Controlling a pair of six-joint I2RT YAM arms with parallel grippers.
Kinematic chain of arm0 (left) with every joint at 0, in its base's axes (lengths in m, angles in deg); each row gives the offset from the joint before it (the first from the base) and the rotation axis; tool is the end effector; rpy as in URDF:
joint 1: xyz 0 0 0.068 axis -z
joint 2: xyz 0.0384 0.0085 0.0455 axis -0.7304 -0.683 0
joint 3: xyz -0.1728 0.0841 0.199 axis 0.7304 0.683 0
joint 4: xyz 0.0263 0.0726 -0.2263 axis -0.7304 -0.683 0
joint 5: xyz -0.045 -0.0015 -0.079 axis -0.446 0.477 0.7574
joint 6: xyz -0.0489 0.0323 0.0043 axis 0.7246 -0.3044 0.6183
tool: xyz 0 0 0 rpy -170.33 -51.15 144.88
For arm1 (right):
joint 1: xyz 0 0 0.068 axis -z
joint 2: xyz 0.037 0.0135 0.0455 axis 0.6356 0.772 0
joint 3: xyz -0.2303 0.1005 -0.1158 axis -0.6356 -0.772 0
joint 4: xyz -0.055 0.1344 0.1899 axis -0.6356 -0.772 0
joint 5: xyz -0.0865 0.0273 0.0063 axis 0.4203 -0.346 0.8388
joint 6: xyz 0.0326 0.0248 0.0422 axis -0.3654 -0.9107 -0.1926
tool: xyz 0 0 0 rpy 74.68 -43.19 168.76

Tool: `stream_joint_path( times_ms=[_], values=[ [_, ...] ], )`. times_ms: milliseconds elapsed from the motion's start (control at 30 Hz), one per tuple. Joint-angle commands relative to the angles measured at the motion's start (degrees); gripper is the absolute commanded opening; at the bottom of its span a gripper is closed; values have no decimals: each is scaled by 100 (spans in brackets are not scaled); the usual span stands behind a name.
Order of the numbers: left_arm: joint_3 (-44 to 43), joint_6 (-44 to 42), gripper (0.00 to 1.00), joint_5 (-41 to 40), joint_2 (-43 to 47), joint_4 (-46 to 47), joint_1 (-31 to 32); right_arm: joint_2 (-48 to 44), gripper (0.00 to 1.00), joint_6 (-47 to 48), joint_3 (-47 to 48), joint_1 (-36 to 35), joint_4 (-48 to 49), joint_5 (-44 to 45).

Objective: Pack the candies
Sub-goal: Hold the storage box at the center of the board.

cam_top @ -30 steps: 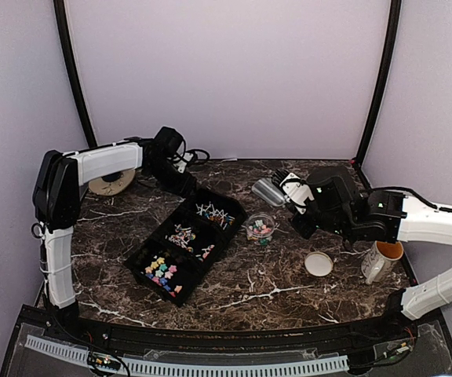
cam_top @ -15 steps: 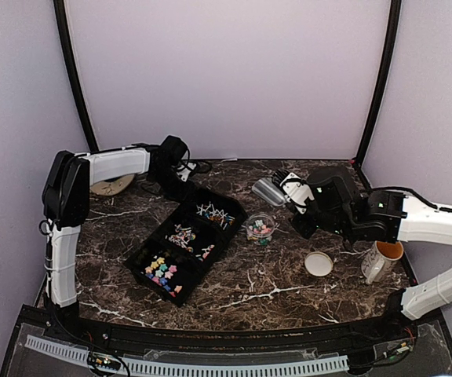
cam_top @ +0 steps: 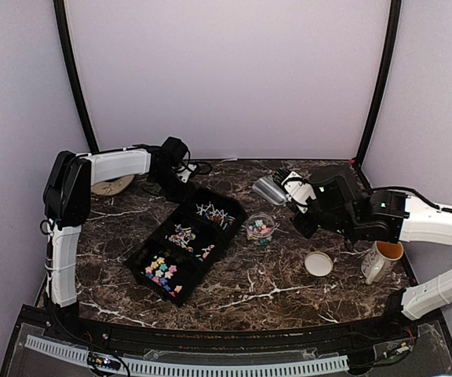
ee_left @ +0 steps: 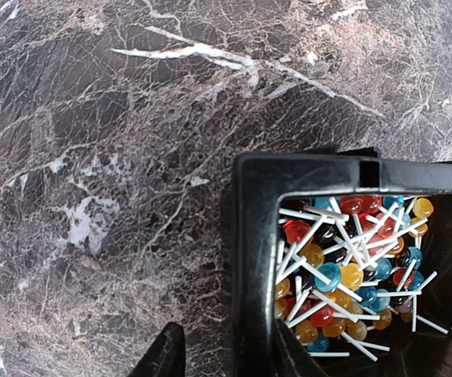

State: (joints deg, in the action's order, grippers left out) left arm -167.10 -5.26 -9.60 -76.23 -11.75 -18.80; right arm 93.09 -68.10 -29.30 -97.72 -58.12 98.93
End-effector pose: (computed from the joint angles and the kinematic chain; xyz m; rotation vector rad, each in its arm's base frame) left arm 0.3983 -0.2205 0.2029 0.6429 2.5746 -0.3919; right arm 0.1436 0.1920 0.3060 -0.8916 1.8695 -0.0335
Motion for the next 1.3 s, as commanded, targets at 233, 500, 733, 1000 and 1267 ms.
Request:
stream_joint_path(
  times_ms=[233, 500, 733, 1000, 1267],
  values=[
    [40, -50, 35, 85, -57, -107, -2, 35, 0, -67, 122, -54, 12, -87],
    [35, -46, 27, 82, -105, -119, 1, 116, 0, -60, 181, -54, -29, -140],
    [-46, -18, 10, 155, -90, -260, -1, 230, 0, -49, 345, -62, -225, -267],
    [424, 16, 0, 265, 507, -332, -4, 700, 0, -115, 1010, -118, -1040, -643],
    [1084, 9, 0, 440, 1152, -283, 122, 1799, 0, -198, 2591, -309, -2598, -1123]
  ],
)
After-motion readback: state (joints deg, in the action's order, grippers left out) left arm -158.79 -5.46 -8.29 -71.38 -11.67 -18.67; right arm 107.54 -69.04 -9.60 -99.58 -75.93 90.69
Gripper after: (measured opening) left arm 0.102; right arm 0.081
